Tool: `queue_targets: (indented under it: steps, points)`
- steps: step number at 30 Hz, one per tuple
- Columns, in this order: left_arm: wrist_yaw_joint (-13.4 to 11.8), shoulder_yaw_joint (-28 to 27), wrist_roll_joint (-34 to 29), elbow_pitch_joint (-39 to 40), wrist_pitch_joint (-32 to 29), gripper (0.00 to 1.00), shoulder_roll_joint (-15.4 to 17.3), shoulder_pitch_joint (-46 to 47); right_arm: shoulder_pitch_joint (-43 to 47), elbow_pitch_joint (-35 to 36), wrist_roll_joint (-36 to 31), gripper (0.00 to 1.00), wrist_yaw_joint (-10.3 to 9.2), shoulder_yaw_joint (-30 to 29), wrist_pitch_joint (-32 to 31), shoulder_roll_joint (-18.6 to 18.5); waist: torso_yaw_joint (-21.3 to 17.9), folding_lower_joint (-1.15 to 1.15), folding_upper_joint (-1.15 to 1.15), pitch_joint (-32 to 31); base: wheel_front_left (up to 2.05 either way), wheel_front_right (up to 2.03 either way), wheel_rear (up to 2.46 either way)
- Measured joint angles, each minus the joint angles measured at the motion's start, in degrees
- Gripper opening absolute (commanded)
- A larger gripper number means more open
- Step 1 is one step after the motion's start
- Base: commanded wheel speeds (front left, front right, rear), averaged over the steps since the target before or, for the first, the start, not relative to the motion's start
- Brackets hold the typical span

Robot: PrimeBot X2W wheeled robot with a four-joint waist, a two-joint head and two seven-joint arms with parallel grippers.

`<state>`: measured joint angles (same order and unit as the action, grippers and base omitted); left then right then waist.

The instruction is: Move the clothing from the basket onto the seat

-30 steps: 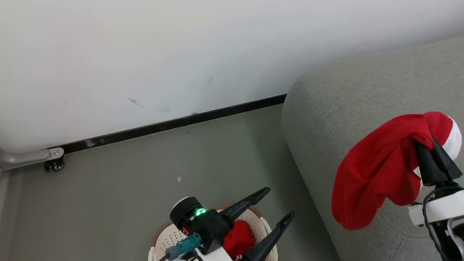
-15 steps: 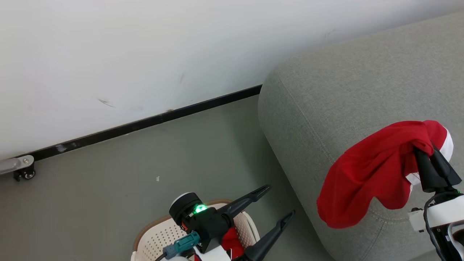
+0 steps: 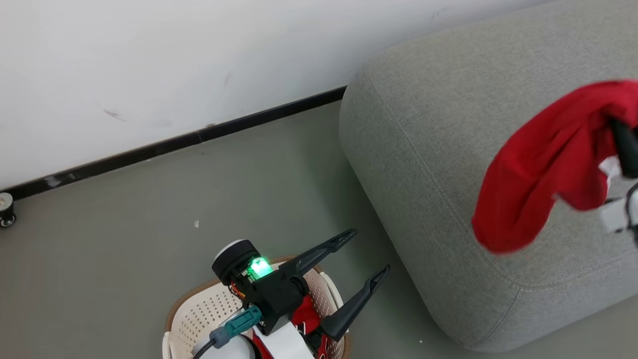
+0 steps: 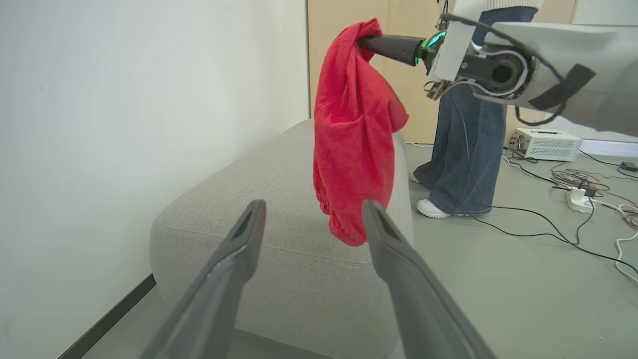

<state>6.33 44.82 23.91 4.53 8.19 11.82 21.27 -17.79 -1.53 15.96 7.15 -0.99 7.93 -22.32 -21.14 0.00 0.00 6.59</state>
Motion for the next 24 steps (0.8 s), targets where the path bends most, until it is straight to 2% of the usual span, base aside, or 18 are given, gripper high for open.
queue_targets:
  steps: [12,20,24]
  points:
    - [-0.69,-0.47,-3.00,2.59,-1.11,1.00,0.87,3.44,-14.46,-9.56,1.21,0.00,0.00,-6.00,-3.67,-5.41,1.29,0.00,0.00,5.83,0.00,0.00,0.00]
    - [-0.69,0.30,-5.22,3.92,-2.08,1.00,1.08,5.75,-18.90,-18.66,1.13,0.00,0.00,-11.26,-4.48,-8.47,3.36,0.00,0.00,9.78,0.00,0.00,0.00]
    - [-0.66,0.44,-5.50,4.44,-2.24,1.00,1.08,6.94,-20.87,-21.06,-0.02,0.00,0.00,-13.33,-4.27,-9.70,4.58,0.00,0.00,11.68,0.00,0.00,0.00]
